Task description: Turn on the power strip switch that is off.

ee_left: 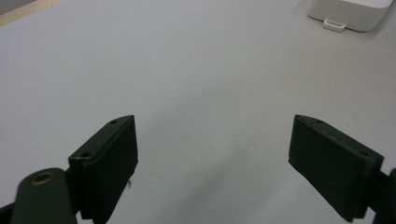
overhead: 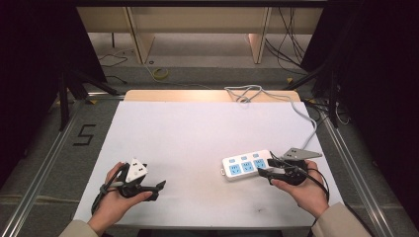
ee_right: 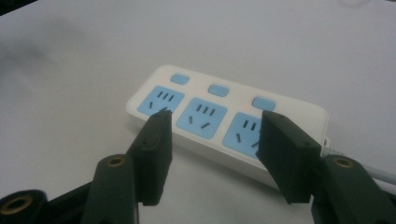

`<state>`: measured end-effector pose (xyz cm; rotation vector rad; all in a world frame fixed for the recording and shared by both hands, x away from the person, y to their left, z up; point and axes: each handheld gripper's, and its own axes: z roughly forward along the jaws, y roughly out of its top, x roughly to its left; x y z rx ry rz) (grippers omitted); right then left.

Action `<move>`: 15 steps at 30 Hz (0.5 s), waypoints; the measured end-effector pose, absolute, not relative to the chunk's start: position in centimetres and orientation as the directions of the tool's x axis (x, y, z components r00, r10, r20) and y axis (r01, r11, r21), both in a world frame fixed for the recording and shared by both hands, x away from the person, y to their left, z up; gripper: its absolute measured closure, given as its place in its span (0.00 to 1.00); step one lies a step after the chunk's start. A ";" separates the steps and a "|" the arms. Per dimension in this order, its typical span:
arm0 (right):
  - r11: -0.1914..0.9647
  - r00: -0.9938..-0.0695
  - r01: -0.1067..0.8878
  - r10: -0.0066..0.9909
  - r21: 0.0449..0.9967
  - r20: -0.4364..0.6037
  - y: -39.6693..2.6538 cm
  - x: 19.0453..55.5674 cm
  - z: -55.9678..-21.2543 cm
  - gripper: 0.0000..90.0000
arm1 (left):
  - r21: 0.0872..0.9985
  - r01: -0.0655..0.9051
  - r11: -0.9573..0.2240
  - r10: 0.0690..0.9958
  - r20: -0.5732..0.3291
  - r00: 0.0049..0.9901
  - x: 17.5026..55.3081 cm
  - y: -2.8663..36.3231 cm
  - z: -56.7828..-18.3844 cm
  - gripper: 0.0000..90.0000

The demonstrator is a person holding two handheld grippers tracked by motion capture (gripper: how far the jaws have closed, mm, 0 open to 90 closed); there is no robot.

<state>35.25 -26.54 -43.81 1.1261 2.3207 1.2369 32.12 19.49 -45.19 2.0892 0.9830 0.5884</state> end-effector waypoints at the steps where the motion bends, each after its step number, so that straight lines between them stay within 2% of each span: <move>1: 0.329 -0.657 0.508 0.746 0.796 0.110 -26.7 35.1 -43.9 0.47 | 0.779 0.454 -0.432 0.794 0.090 0.601 32.1 19.5 -45.2 0.17; 15: 0.322 -0.666 0.503 0.736 0.802 0.122 -27.6 33.8 -45.0 0.37 | 0.776 0.455 -0.437 0.792 0.092 0.604 32.1 19.5 -45.2 0.17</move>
